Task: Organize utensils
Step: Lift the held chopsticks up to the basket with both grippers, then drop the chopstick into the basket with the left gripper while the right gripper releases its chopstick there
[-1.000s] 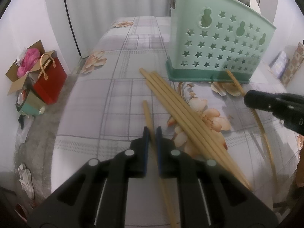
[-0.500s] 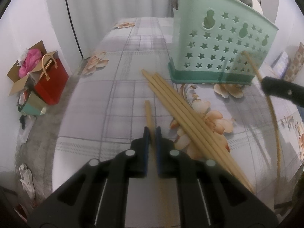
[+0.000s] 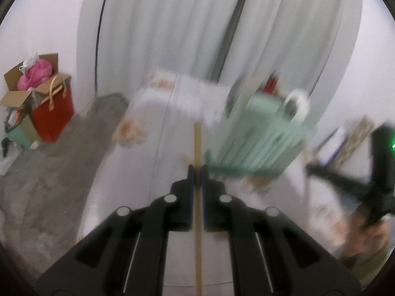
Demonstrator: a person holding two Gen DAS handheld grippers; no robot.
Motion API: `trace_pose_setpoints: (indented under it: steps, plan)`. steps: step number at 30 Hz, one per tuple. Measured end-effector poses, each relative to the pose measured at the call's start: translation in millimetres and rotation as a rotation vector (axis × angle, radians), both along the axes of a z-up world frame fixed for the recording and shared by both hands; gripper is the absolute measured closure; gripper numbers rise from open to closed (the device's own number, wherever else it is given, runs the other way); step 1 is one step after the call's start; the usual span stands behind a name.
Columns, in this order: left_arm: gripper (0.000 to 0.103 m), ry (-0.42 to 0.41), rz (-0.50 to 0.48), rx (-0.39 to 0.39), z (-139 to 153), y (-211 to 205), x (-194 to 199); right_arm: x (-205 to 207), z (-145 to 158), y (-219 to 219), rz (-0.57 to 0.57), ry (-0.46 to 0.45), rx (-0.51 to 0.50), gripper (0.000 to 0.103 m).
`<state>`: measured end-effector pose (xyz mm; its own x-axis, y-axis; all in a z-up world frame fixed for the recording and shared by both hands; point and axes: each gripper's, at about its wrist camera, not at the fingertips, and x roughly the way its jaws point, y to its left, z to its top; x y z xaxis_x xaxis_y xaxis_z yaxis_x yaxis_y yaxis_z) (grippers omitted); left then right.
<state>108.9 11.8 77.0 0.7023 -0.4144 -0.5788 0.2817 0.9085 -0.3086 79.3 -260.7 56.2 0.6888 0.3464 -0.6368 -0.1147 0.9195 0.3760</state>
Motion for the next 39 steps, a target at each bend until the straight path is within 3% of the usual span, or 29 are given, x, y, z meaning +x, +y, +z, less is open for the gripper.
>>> trace_pose_setpoints:
  steps: [12,15,17,21,27,29,32,39]
  plan:
    - [0.099,-0.321,-0.074,-0.201,117.8,-19.7,4.3,-12.4,6.5,-19.8,-0.038,-0.044,0.042,0.096]
    - [0.099,-0.440,-0.061,-0.238,147.6,-33.8,19.5,-14.5,9.4,-23.5,-0.043,-0.054,0.057,0.096]
    - [0.099,-0.476,-0.035,-0.247,156.8,-47.5,37.9,-17.4,11.7,-25.9,-0.048,-0.065,0.067,0.096]
    - [0.099,-0.507,0.022,-0.245,154.6,-73.7,70.9,-23.4,16.3,-29.1,-0.053,-0.080,0.075,0.096]
    - [0.099,-0.485,0.075,-0.201,119.4,-114.3,116.7,-26.2,15.0,-34.1,-0.058,-0.076,0.077,0.096]
    - [0.099,-0.425,0.058,-0.166,100.3,-125.2,124.9,-27.0,14.1,-35.4,-0.060,-0.073,0.087,0.096]
    - [0.099,-0.355,0.017,-0.174,82.6,-126.8,120.3,-29.0,14.9,-35.8,-0.063,-0.076,0.085,0.096]
    - [0.059,-0.357,-0.044,-0.173,85.0,-93.4,68.6,-28.1,17.4,-35.9,-0.069,-0.084,0.079,0.096]
